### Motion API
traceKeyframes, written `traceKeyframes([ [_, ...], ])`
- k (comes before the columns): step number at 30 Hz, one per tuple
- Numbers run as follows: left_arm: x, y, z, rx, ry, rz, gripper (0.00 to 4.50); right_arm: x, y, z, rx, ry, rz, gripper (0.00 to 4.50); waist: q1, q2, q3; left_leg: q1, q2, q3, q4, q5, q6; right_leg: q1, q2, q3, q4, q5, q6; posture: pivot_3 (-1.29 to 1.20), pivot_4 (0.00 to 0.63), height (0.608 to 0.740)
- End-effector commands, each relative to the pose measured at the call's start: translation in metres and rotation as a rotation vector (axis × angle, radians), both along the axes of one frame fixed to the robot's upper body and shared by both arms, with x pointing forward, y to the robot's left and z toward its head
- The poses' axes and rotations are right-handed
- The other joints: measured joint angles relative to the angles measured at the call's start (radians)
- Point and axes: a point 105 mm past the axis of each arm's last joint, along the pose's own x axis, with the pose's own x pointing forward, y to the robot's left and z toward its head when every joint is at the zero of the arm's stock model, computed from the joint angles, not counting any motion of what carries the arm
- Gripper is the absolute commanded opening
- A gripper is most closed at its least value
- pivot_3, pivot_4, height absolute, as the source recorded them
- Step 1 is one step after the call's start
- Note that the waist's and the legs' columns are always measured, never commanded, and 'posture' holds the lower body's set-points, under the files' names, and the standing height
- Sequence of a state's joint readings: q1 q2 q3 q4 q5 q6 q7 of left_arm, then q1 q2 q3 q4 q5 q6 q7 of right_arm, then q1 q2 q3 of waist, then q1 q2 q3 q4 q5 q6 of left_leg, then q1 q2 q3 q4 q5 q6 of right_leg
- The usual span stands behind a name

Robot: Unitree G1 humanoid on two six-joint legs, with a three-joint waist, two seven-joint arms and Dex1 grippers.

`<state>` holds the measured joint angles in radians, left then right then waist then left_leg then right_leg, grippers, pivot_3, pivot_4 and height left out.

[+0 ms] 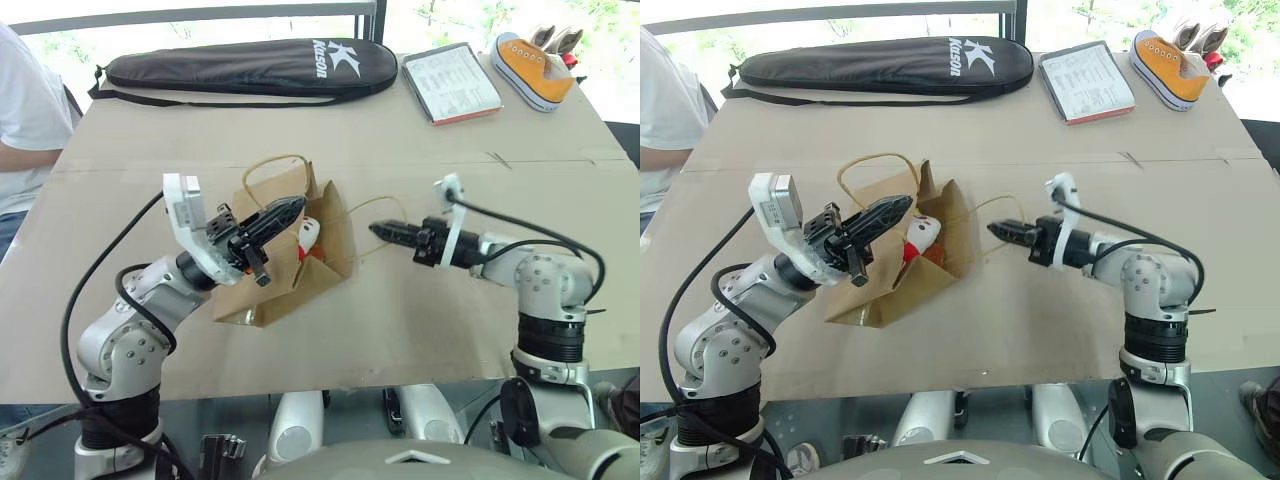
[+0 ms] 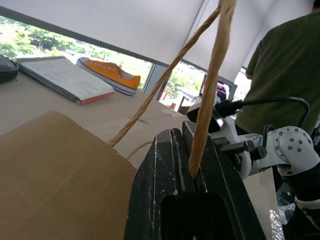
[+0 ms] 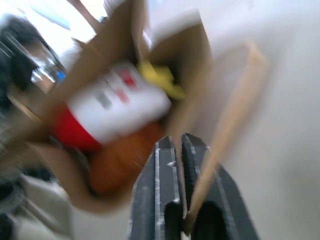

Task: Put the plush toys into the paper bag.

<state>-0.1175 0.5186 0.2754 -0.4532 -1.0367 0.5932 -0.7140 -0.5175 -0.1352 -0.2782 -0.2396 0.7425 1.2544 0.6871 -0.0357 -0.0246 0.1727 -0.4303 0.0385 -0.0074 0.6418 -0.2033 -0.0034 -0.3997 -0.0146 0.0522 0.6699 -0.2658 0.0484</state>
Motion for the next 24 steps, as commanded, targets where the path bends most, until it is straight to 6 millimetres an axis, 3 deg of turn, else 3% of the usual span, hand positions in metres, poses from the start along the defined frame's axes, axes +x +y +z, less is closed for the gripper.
traceKeyframes([
  [1, -0.002, 0.006, 0.019, -0.021, -0.048, -0.052, 0.0, -0.035, -0.007, 0.066, 0.212, -0.2, 0.132, 0.11, 0.002, 0.001, 0.001, 0.0, 0.0, 0.0, 0.0, 0.0, 0.0, 0.0, 0.0, 0.0, 0.0, 0.0, 0.0, 0.0, 0.15, 0.74],
  [4, 0.02, 0.015, 0.029, 0.015, -0.06, -0.058, 0.0, -0.055, -0.007, 0.101, 0.241, -0.319, 0.165, 0.11, 0.0, 0.001, 0.001, 0.0, 0.0, -0.001, 0.0, 0.0, 0.0, 0.0, 0.0, -0.001, 0.0, 0.0, 0.0, 0.0, 0.15, 0.74],
  [9, 0.064, 0.005, 0.036, 0.165, -0.109, -0.095, 0.0, -0.06, -0.002, 0.121, 0.15, -0.402, 0.108, 0.11, 0.001, 0.002, 0.001, 0.0, 0.0, -0.001, 0.0, 0.0, 0.0, 0.001, 0.0, -0.003, -0.001, 0.0, 0.0, 0.0, 0.15, 0.74],
  [14, 0.1, -0.022, 0.037, 0.292, -0.154, -0.184, 0.0, -0.056, 0.004, 0.097, -0.111, -0.431, 0.03, 0.11, 0.006, 0.001, 0.001, -0.004, -0.001, 0.0, -0.001, 0.0, 0.001, 0.0, 0.0, -0.003, -0.007, 0.0, 0.0, 0.0, 0.15, 0.74],
  [15, 0.109, -0.028, 0.028, 0.364, -0.169, -0.181, 0.0, -0.047, 0.0, 0.086, -0.19, -0.43, -0.04, 0.11, 0.004, 0.001, 0.001, -0.004, -0.001, 0.0, -0.001, -0.001, 0.002, 0.0, 0.0, -0.002, -0.007, 0.0, 0.001, 0.0, 0.15, 0.74],
  [17, 0.122, -0.033, 0.006, 0.541, -0.237, -0.159, 0.0, -0.041, -0.006, 0.073, -0.251, -0.434, -0.096, 0.65, 0.005, 0.001, 0.001, -0.003, -0.001, 0.001, -0.003, -0.001, 0.003, 0.0, -0.001, -0.001, -0.007, 0.0, 0.001, 0.0, 0.15, 0.74],
  [18, 0.123, -0.035, 0.004, 0.541, -0.231, -0.184, 0.0, -0.044, -0.007, 0.068, -0.264, -0.444, -0.09, 1.06, 0.002, 0.001, 0.001, -0.003, -0.001, 0.001, -0.004, -0.001, 0.003, 0.0, 0.0, -0.002, -0.008, 0.0, 0.001, 0.0, 0.15, 0.74],
  [21, 0.115, -0.037, 0.014, 0.454, -0.241, -0.292, 0.0, -0.054, -0.009, 0.067, -0.278, -0.475, -0.078, 2.4, -0.003, 0.001, 0.001, -0.005, 0.0, 0.003, -0.007, -0.001, 0.003, -0.004, 0.0, 0.0, -0.007, 0.0, 0.001, 0.0, 0.15, 0.74],
  [23, 0.117, -0.033, 0.022, 0.432, -0.241, -0.282, 0.74, -0.064, -0.015, 0.067, -0.316, -0.49, -0.059, 3.12, -0.001, 0.001, 0.001, -0.007, 0.0, 0.002, -0.007, -0.001, 0.003, -0.006, 0.001, -0.001, -0.007, 0.0, 0.001, 0.0, 0.15, 0.74],
  [24, 0.117, -0.03, 0.025, 0.43, -0.239, -0.277, 1.02, -0.069, -0.018, 0.065, -0.338, -0.491, -0.048, 3.13, 0.0, 0.001, 0.001, -0.008, 0.0, 0.001, -0.006, -0.001, 0.003, -0.007, 0.001, -0.001, -0.007, 0.0, 0.001, 0.0, 0.15, 0.74],
])
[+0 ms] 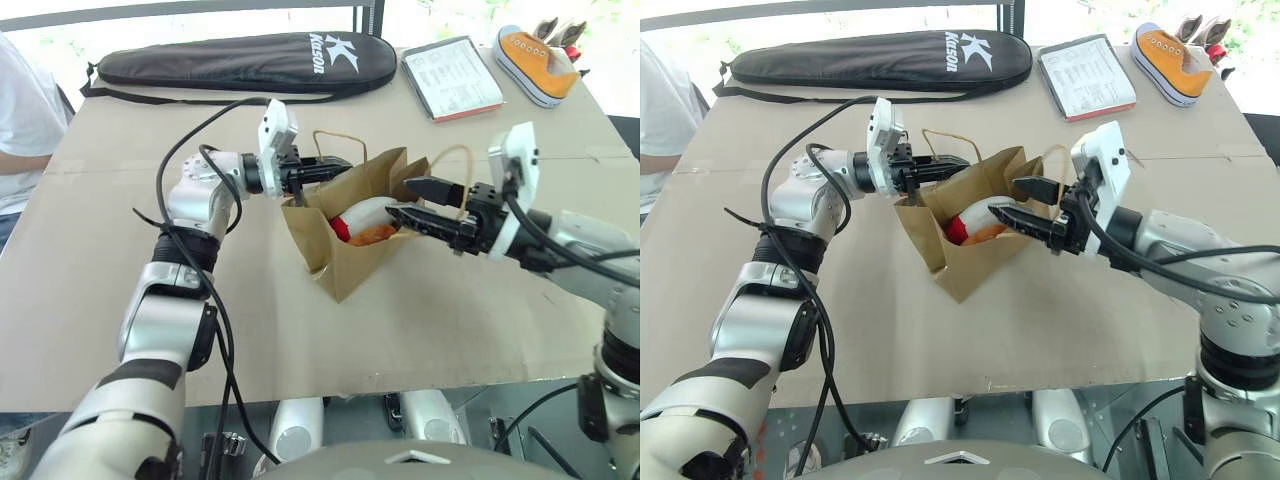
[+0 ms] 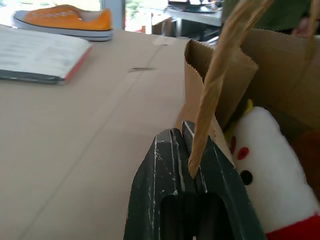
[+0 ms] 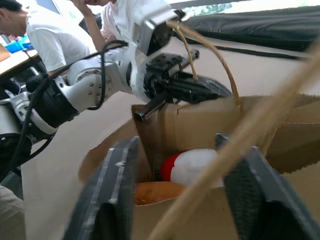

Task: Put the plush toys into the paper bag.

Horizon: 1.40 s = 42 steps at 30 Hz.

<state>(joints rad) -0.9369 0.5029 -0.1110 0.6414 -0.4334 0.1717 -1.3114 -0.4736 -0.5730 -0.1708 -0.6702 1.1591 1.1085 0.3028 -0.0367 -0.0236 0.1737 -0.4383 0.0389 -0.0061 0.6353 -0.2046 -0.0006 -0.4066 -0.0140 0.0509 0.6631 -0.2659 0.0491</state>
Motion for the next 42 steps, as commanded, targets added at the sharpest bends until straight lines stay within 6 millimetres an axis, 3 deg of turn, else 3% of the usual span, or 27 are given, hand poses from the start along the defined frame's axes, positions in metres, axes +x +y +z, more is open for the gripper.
traceKeyframes([
  [1, -0.001, 0.012, 0.027, -0.041, -0.051, 0.0, 1.46, -0.023, -0.008, 0.009, -0.048, -0.064, 0.044, 3.13, 0.002, 0.0, 0.0, 0.0, 0.0, 0.0, 0.0, 0.0, 0.0, 0.0, 0.0, 0.0, 0.0, 0.0, 0.0, 0.0, 0.15, 0.74],
  [2, -0.002, 0.016, 0.029, -0.04, -0.054, 0.001, 1.69, -0.027, -0.013, 0.008, -0.065, -0.061, 0.041, 3.13, 0.003, 0.0, 0.0, 0.0, 0.0, 0.0, 0.0, 0.0, 0.0, 0.0, 0.0, 0.0, 0.0, 0.0, 0.0, 0.0, 0.15, 0.74],
  [3, -0.003, 0.019, 0.03, -0.04, -0.056, 0.002, 2.29, -0.029, -0.016, 0.008, -0.075, -0.059, 0.039, 3.13, 0.003, 0.0, 0.0, 0.0, -0.001, 0.001, 0.0, 0.0, 0.0, 0.0, -0.001, 0.001, 0.0, 0.0, 0.0, 0.0, 0.15, 0.74],
  [6, -0.022, 0.044, 0.045, -0.085, 0.0, -0.002, 3.15, -0.046, -0.032, 0.026, -0.044, -0.063, 0.05, 3.13, 0.001, 0.0, 0.0, 0.0, -0.001, 0.001, 0.001, 0.0, 0.0, 0.0, -0.001, 0.001, 0.0, 0.0, 0.0, 0.0, 0.15, 0.74],
  [8, -0.036, 0.055, 0.053, -0.124, 0.027, -0.015, 3.93, -0.054, -0.039, 0.033, -0.028, -0.053, 0.049, 3.13, -0.009, -0.001, 0.001, 0.0, 0.0, 0.001, 0.002, 0.0, 0.0, 0.0, -0.001, 0.002, 0.0, 0.0, 0.0, 0.0, 0.15, 0.74],
  [10, -0.049, 0.061, 0.058, -0.163, 0.069, -0.031, 4.43, -0.059, -0.045, 0.037, -0.013, -0.023, 0.042, 3.13, -0.005, -0.001, 0.001, 0.001, 0.002, 0.0, 0.001, 0.0, 0.0, 0.001, -0.001, 0.002, 0.001, 0.0, 0.0, 0.0, 0.15, 0.74],
  [14, -0.07, 0.075, 0.047, -0.172, 0.142, -0.011, 4.43, -0.069, -0.055, 0.04, 0.035, 0.039, 0.05, 3.13, 0.006, -0.001, 0.001, 0.006, 0.002, -0.001, 0.002, 0.0, 0.0, 0.007, -0.001, -0.002, 0.0, 0.0, 0.0, 0.0, 0.15, 0.74],
  [16, -0.078, 0.08, 0.036, -0.158, 0.172, 0.011, 4.5, -0.071, -0.059, 0.035, 0.021, 0.064, 0.043, 2.71, 0.005, -0.001, 0.001, 0.006, 0.002, -0.001, 0.002, 0.0, 0.0, 0.007, -0.002, -0.001, 0.0, 0.0, 0.0, 0.0, 0.15, 0.74],
  [18, -0.088, 0.081, 0.026, -0.136, 0.196, 0.016, 4.5, -0.07, -0.062, 0.016, -0.061, 0.112, 0.025, 2.04, 0.006, -0.002, 0.0, 0.007, 0.002, 0.001, 0.003, 0.0, 0.0, 0.008, -0.003, 0.0, -0.001, 0.0, 0.0, 0.0, 0.15, 0.74],
  [19, -0.094, 0.079, 0.017, -0.123, 0.21, 0.022, 4.5, -0.071, -0.063, -0.009, -0.153, 0.177, 0.018, 1.42, 0.006, -0.002, 0.0, 0.007, 0.002, 0.001, 0.004, 0.0, 0.0, 0.009, -0.003, 0.0, -0.001, 0.0, 0.0, 0.0, 0.15, 0.74],
  [22, -0.101, 0.073, -0.006, -0.082, 0.226, 0.067, 4.5, -0.065, -0.059, -0.055, -0.276, 0.224, 0.021, 0.11, 0.014, -0.004, -0.001, 0.007, 0.003, 0.0, 0.005, 0.0, 0.0, 0.009, -0.003, -0.001, -0.001, 0.0, 0.0, 0.0, 0.15, 0.74],
  [25, -0.104, 0.062, -0.024, -0.041, 0.233, 0.076, 4.5, -0.039, -0.043, -0.08, -0.345, 0.088, 0.016, 0.04, 0.016, -0.003, -0.001, 0.007, 0.003, 0.0, 0.008, 0.0, 0.0, 0.009, -0.003, 0.0, 0.0, 0.0, 0.0, 0.0, 0.15, 0.74],
  [30, -0.105, 0.043, -0.034, -0.032, 0.211, 0.08, 4.5, 0.005, 0.004, -0.093, -0.243, -0.057, 0.032, 0.04, 0.019, -0.002, 0.0, 0.007, 0.003, 0.001, 0.012, 0.0, 0.0, 0.009, -0.002, 0.0, 0.001, -0.003, -0.001, 0.0, 0.15, 0.74],
  [35, -0.103, 0.031, -0.037, 0.0, 0.131, 0.115, 4.5, 0.012, 0.033, -0.086, -0.169, -0.101, 0.101, 0.04, 0.028, -0.002, 0.0, 0.005, 0.002, 0.001, 0.01, 0.0, 0.0, 0.009, -0.002, -0.001, 0.0, 0.001, -0.001, 0.0, 0.15, 0.74],
  [42, -0.095, 0.011, -0.024, -0.002, -0.016, 0.202, 4.5, 0.021, 0.046, -0.077, -0.078, -0.096, 0.109, 0.04, 0.024, -0.002, 0.0, 0.006, 0.001, 0.0, 0.009, 0.0, 0.0, 0.009, -0.002, -0.001, 0.001, 0.001, -0.001, 0.0, 0.15, 0.74],
])
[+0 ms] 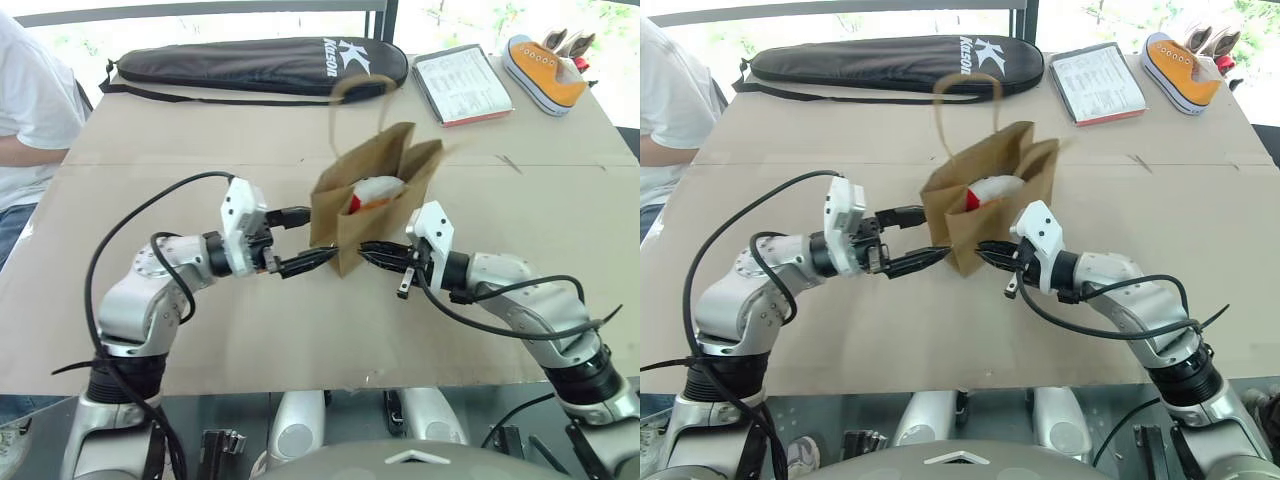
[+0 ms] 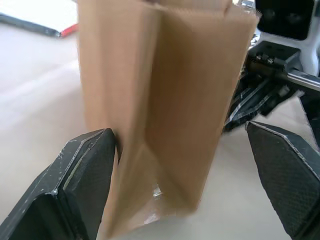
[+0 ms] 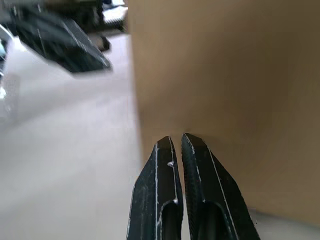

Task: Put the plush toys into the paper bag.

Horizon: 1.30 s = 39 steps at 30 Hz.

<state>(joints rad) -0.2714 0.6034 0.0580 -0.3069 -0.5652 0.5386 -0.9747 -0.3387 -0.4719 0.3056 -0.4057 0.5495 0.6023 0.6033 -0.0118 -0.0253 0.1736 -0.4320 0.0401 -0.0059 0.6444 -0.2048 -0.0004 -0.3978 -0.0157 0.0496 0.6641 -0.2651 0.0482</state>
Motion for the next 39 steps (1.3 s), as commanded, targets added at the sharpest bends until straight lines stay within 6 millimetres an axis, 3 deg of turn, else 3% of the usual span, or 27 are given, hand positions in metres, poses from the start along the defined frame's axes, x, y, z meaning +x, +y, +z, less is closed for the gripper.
traceKeyframes([
  [1, 0.001, -0.01, 0.016, 0.004, -0.102, 0.02, 4.5, 0.005, 0.002, 0.014, 0.039, -0.046, 0.006, 0.04, -0.001, 0.0, 0.0, 0.0, 0.0, 0.0, 0.0, 0.0, 0.0, 0.0, 0.0, 0.0, 0.001, 0.0, 0.0, 0.0, 0.15, 0.74],
  [11, 0.028, -0.023, 0.007, 0.033, -0.199, 0.248, 4.5, 0.013, 0.008, 0.006, 0.032, -0.035, 0.014, 0.04, 0.001, 0.0, 0.0, 0.0, -0.001, 0.0, 0.001, 0.0, 0.0, 0.0, 0.0, 0.0, 0.001, 0.0, 0.0, 0.0, 0.15, 0.74],
  [15, 0.034, -0.032, 0.004, 0.043, -0.237, 0.257, 4.5, 0.011, 0.006, 0.005, 0.033, -0.032, 0.011, 0.04, -0.001, 0.0, 0.0, 0.0, -0.001, 0.0, 0.001, 0.0, 0.0, 0.0, 0.0, 0.0, 0.001, 0.0, 0.0, 0.0, 0.15, 0.74],
  [18, 0.042, -0.038, 0.001, 0.011, -0.24, 0.262, 3.71, 0.006, 0.0, 0.006, 0.038, -0.032, 0.002, 0.0, 0.001, 0.0, 0.0, 0.001, -0.001, 0.0, 0.001, 0.0, 0.0, 0.0, 0.0, 0.0, 0.001, 0.0, 0.0, 0.0, 0.15, 0.74],
  [26, 0.051, -0.026, -0.005, 0.036, -0.284, 0.172, 0.33, -0.019, -0.032, 0.009, -0.053, -0.171, -0.047, 0.0, 0.0, 0.0, 0.0, 0.0, -0.001, 0.0, 0.001, 0.0, 0.0, 0.001, 0.0, 0.0, 0.001, 0.0, 0.0, 0.0, 0.15, 0.74],
  [30, 0.054, -0.017, -0.001, 0.085, -0.35, 0.034, 0.06, -0.027, -0.064, 0.009, -0.103, -0.142, -0.143, 0.0, -0.003, 0.001, -0.001, 0.001, -0.001, 0.001, 0.001, 0.0, 0.0, 0.001, 0.001, 0.001, 0.001, 0.0, 0.0, 0.0, 0.15, 0.74],
  [34, 0.048, 0.004, 0.019, 0.103, -0.373, -0.226, 0.0, -0.054, -0.109, 0.028, -0.143, -0.188, -0.233, 1.24, 0.015, 0.0, -0.001, -0.001, -0.002, -0.001, 0.002, 0.0, 0.0, 0.001, 0.001, -0.001, 0.0, 0.0, 0.0, 0.0, 0.15, 0.74],
  [39, 0.056, 0.027, 0.023, 0.173, -0.383, -0.319, 0.0, -0.08, -0.129, 0.035, -0.18, -0.193, -0.249, 3.56, 0.009, 0.001, -0.001, 0.0, -0.001, -0.001, 0.002, 0.0, 0.0, 0.002, 0.001, -0.002, 0.0, 0.0, 0.001, 0.0, 0.15, 0.74],
])
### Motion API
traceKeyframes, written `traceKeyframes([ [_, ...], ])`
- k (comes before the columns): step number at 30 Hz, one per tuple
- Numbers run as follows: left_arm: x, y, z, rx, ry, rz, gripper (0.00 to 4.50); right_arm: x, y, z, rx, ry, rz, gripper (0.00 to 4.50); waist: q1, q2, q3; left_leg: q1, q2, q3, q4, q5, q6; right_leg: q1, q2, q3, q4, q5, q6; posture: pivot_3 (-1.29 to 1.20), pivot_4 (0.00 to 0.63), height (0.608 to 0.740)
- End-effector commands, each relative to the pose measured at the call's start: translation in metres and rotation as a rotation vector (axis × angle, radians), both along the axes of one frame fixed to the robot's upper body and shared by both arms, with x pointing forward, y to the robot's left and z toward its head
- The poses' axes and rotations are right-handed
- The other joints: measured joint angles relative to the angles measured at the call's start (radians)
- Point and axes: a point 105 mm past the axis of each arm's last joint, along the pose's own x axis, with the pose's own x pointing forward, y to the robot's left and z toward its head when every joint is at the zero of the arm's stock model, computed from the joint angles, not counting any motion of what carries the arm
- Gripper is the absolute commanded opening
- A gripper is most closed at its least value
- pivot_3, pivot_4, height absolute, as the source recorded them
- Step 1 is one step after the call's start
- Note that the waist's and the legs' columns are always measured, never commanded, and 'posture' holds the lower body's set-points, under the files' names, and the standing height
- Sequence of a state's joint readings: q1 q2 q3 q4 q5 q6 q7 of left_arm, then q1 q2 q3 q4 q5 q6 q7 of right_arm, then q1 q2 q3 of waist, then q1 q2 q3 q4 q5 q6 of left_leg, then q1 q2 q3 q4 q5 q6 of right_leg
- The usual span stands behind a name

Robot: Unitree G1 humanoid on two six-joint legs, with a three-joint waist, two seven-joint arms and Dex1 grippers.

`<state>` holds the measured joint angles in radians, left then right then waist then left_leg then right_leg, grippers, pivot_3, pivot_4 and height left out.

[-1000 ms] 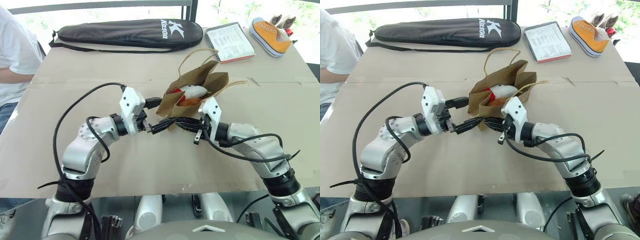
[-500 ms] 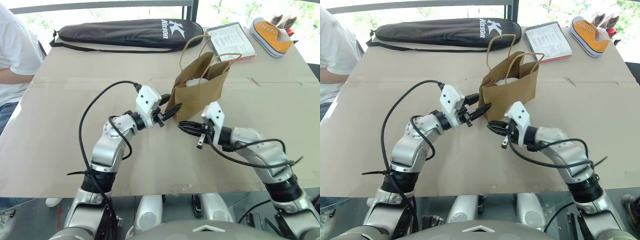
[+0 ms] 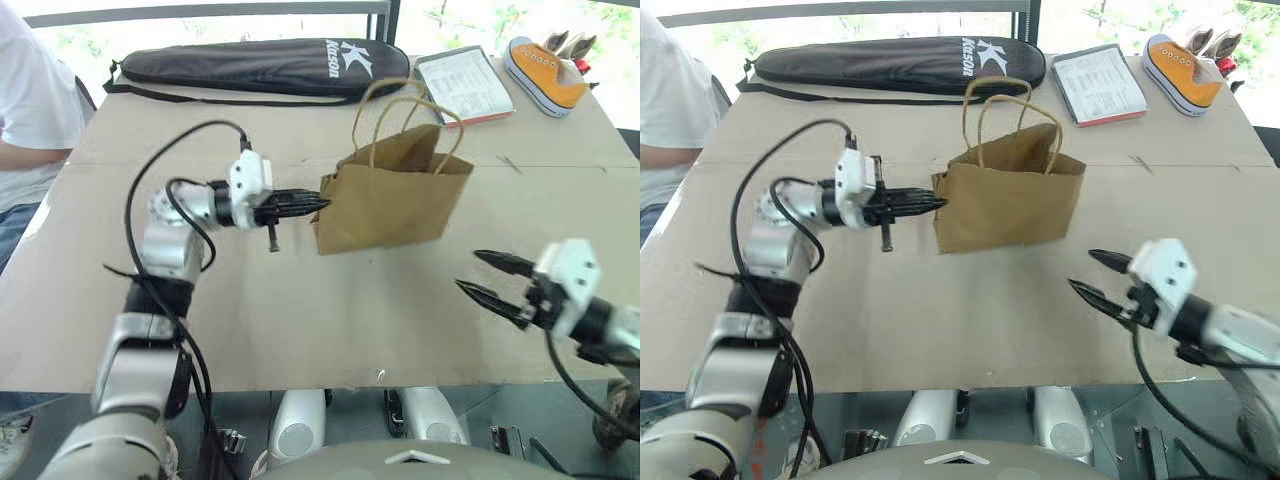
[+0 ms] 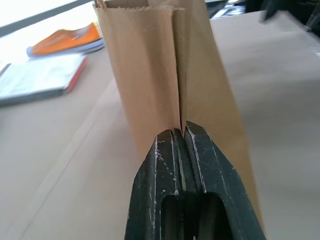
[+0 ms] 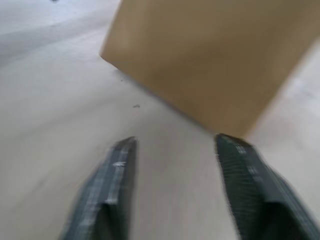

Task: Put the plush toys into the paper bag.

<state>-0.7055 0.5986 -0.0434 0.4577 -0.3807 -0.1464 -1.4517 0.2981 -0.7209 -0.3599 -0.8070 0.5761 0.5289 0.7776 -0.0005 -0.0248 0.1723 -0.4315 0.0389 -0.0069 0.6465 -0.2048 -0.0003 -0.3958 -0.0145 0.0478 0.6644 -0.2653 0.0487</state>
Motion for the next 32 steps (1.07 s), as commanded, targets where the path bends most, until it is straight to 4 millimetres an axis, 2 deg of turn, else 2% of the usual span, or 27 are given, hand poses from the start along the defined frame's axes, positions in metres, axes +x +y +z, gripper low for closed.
traceKeyframes([
  [1, 0.002, 0.013, 0.001, 0.044, -0.039, -0.059, 0.0, -0.016, -0.003, 0.017, -0.003, -0.046, 0.035, 4.21, -0.008, 0.0, 0.0, 0.0, 0.0, 0.0, 0.0, 0.0, 0.0, 0.0, 0.0, 0.0, 0.0, 0.0, 0.0, 0.0, 0.15, 0.74],
  [2, 0.002, 0.015, -0.001, 0.067, -0.044, -0.07, 0.0, -0.018, -0.005, 0.018, -0.007, -0.044, 0.029, 4.48, -0.011, 0.0, 0.0, 0.001, 0.0, 0.0, 0.001, 0.0, 0.0, 0.001, 0.0, 0.001, 0.0, 0.0, 0.0, 0.0, 0.15, 0.74],
  [5, 0.008, 0.017, -0.005, 0.072, -0.051, -0.066, 0.0, -0.019, -0.011, 0.021, -0.015, -0.054, 0.013, 4.48, -0.015, 0.0, 0.0, 0.0, 0.0, 0.001, 0.002, 0.0, 0.0, 0.001, 0.0, 0.001, 0.0, 0.0, 0.0, 0.0, 0.15, 0.74],
  [10, 0.017, 0.034, -0.003, 0.048, -0.011, 0.015, 1.64, -0.011, -0.015, 0.029, -0.031, -0.111, 0.001, 4.5, -0.012, -0.001, 0.0, 0.0, 0.0, 0.0, 0.003, 0.0, 0.0, 0.001, 0.0, 0.0, 0.001, 0.0, 0.0, 0.0, 0.15, 0.74],
  [13, 0.015, 0.042, 0.003, 0.0, 0.001, 0.075, 3.03, -0.009, -0.019, 0.029, -0.031, -0.109, 0.005, 4.5, -0.014, -0.001, 0.0, -0.001, 0.0, -0.001, 0.003, 0.0, 0.0, 0.001, 0.0, 0.0, 0.001, 0.0, 0.0, 0.0, 0.15, 0.74],
  [15, 0.004, 0.052, 0.002, -0.03, 0.108, 0.123, 3.99, -0.004, -0.028, 0.03, -0.048, -0.115, 0.002, 4.5, -0.017, 0.0, 0.0, 0.0, 0.001, 0.0, 0.002, 0.0, 0.0, 0.001, 0.0, 0.001, 0.001, 0.0, 0.0, 0.0, 0.15, 0.74],
  [17, -0.009, 0.061, -0.001, -0.062, 0.207, 0.185, 3.99, -0.002, -0.038, 0.031, -0.047, -0.104, 0.001, 4.5, -0.024, 0.0, 0.0, 0.0, 0.002, 0.001, 0.001, 0.0, 0.0, 0.001, 0.0, 0.001, 0.001, 0.0, 0.0, 0.0, 0.15, 0.74],
  [20, -0.041, 0.076, -0.016, -0.073, 0.315, 0.324, 3.99, -0.001, -0.058, 0.031, -0.071, -0.081, -0.013, 4.5, -0.031, 0.001, 0.0, 0.001, 0.005, 0.0, 0.0, 0.0, 0.0, 0.001, -0.002, 0.001, 0.001, 0.0, 0.0, 0.0, 0.15, 0.74],
  [27, -0.106, 0.108, -0.051, -0.063, 0.504, 0.562, 3.99, -0.015, -0.093, 0.019, -0.114, -0.019, -0.073, 4.5, -0.01, 0.001, -0.001, 0.002, 0.009, 0.003, 0.0, 0.0, 0.0, 0.001, -0.004, -0.001, 0.001, -0.002, -0.004, 0.0, 0.15, 0.74],
  [29, -0.118, 0.112, -0.055, -0.051, 0.517, 0.583, 3.99, -0.019, -0.099, 0.014, -0.129, 0.003, -0.082, 4.5, -0.006, 0.001, -0.001, 0.002, 0.01, 0.005, 0.0, 0.0, 0.0, 0.002, -0.006, 0.0, 0.0, -0.003, -0.004, 0.0, 0.15, 0.74],
  [32, -0.121, 0.118, -0.058, -0.062, 0.535, 0.641, 3.99, -0.019, -0.104, 0.011, -0.129, 0.003, -0.108, 4.5, -0.003, 0.001, -0.001, 0.002, 0.01, 0.007, 0.0, 0.0, 0.0, 0.001, -0.012, -0.001, -0.001, -0.004, -0.003, 0.0, 0.15, 0.74],
])
